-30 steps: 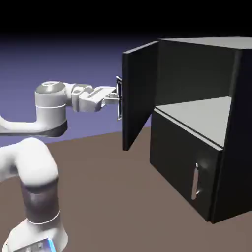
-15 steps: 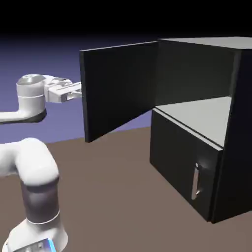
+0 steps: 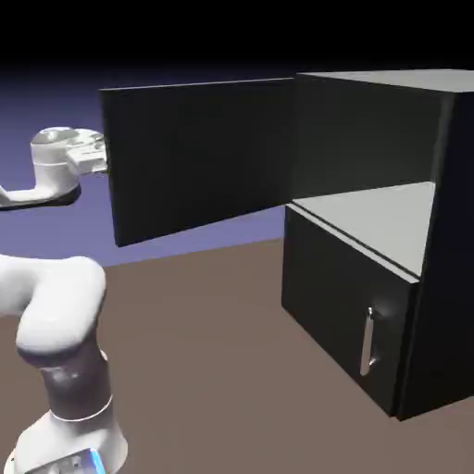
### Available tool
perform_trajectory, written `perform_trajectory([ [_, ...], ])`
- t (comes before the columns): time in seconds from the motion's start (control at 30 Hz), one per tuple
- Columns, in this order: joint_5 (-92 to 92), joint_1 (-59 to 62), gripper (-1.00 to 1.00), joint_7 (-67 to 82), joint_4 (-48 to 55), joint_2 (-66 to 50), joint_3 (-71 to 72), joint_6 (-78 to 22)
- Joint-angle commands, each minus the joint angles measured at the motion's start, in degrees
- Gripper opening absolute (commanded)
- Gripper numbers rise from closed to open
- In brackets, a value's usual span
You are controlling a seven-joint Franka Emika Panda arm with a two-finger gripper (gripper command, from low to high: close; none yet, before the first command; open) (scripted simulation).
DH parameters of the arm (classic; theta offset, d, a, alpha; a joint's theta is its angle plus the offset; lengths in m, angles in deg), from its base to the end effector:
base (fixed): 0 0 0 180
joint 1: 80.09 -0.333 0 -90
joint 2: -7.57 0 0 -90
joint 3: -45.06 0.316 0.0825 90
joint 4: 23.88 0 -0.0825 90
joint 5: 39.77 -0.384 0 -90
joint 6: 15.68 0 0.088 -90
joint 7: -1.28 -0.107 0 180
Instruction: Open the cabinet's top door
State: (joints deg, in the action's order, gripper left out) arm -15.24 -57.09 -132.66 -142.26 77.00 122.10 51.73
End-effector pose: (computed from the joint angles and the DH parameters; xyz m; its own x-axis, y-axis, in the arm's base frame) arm 0.1412 0.3899 0.5035 -0.6880 -0.1649 0.7068 -0.6875 -0.1640 -0.7074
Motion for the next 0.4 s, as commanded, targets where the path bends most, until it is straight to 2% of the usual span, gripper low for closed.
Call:
perform_trajectory([
  [0.0, -0.4, 1.7, -1.00, 0.3, 2.1, 0.2, 0.8, -1.5],
  [0.37, -2.7, 19.5, -1.00, 5.1, 24.9, 3.1, 6.8, -16.8],
])
